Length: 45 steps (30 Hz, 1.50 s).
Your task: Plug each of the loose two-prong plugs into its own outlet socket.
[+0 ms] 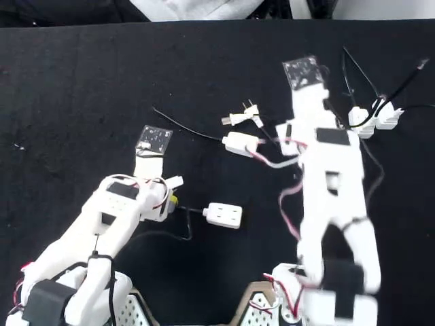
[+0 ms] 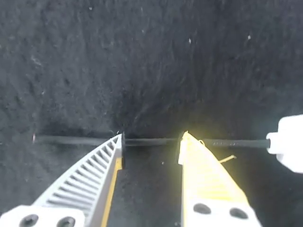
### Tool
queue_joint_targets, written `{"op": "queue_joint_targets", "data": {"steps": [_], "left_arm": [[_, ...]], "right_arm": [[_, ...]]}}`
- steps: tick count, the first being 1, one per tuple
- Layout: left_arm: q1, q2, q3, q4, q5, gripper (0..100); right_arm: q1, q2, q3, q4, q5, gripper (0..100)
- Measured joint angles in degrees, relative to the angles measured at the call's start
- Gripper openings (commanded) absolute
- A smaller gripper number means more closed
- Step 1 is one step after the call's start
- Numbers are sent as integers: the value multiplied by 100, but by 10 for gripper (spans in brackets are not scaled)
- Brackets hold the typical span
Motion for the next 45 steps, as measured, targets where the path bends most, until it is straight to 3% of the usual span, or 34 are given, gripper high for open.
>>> {"op": "queue_joint_targets", "data": {"steps": [8,16,23,32,39,45], "left_arm": [[0,-18,70,-97,53,198],[0,-18,79,-97,53,198],[0,-18,79,-97,53,198],[0,-18,79,-97,53,198],[0,-18,79,-97,53,198],[0,-18,79,-97,53,198]], "right_arm": [[-53,1978,-1389,-35,1222,339],[-316,3393,-2848,-35,1802,339],[-325,4387,-3684,-35,1855,339],[-378,4615,-3956,-18,1855,339],[-440,4220,-4026,1099,1855,339],[-501,4193,-4026,1231,1925,339]]}}
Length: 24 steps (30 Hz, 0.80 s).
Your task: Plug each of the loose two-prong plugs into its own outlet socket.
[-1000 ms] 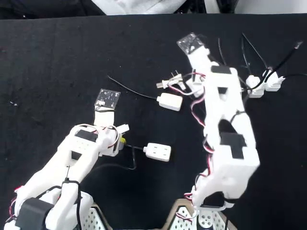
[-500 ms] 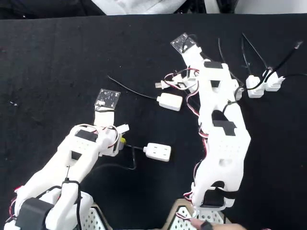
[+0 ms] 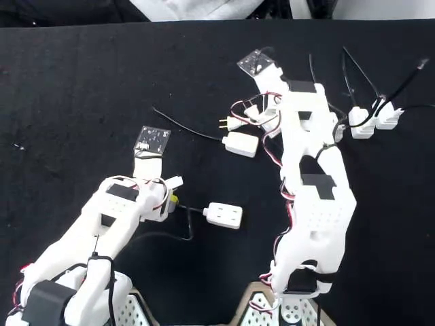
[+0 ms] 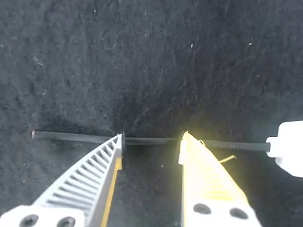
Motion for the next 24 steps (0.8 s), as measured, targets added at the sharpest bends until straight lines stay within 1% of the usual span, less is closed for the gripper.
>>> {"op": "queue_joint_targets", "data": {"steps": [5,7,15,16,17,19,24], "left_arm": [[0,0,0,0,0,198],[0,0,0,0,0,198],[0,0,0,0,0,198],[0,0,0,0,0,198],[0,0,0,0,0,198],[0,0,0,0,0,198],[0,0,0,0,0,198]], "right_arm": [[-26,237,-53,0,527,338],[-18,387,-229,0,589,312],[176,976,-967,0,659,21],[193,985,-1037,35,659,7],[229,985,-1125,105,659,18],[290,985,-1389,360,659,9],[360,905,-1802,1301,659,11]]}}
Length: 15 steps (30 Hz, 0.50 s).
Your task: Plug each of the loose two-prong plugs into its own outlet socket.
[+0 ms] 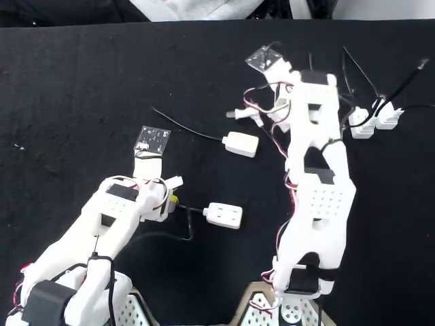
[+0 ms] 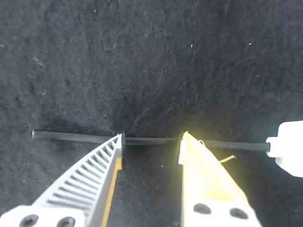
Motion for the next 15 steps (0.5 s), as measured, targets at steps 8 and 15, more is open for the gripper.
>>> {"op": "queue_joint_targets", "data": {"steps": [8,15], "left_arm": [[0,0,0,0,0,198],[0,0,0,0,0,198]], "right_arm": [[44,-695,-35,1090,0,11],[387,-1081,-35,1978,0,11]]}}
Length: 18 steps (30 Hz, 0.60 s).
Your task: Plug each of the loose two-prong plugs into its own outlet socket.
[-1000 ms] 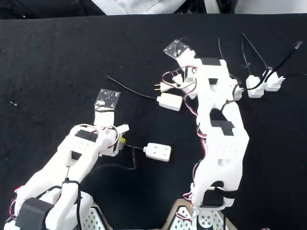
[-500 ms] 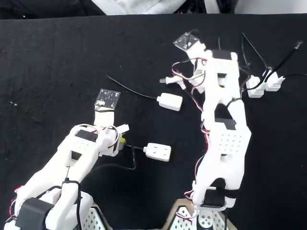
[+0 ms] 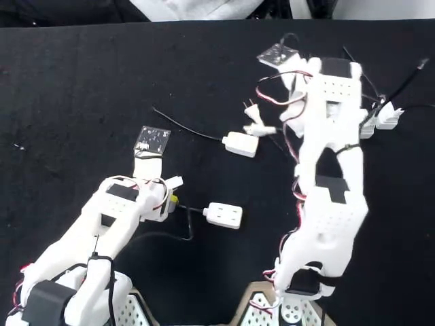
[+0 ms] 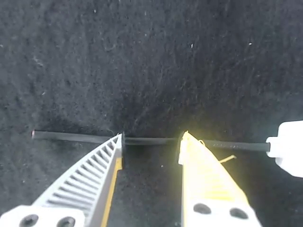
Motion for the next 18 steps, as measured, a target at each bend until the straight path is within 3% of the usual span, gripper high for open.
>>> {"op": "queue_joint_targets", "data": {"steps": [5,11,18], "left_arm": [[0,0,0,0,0,198],[0,0,0,0,0,198],[0,0,0,0,0,198]], "right_arm": [[510,-290,9,185,70,11],[1002,-1143,1275,193,844,11],[923,-2418,3798,-1433,993,15]]}}
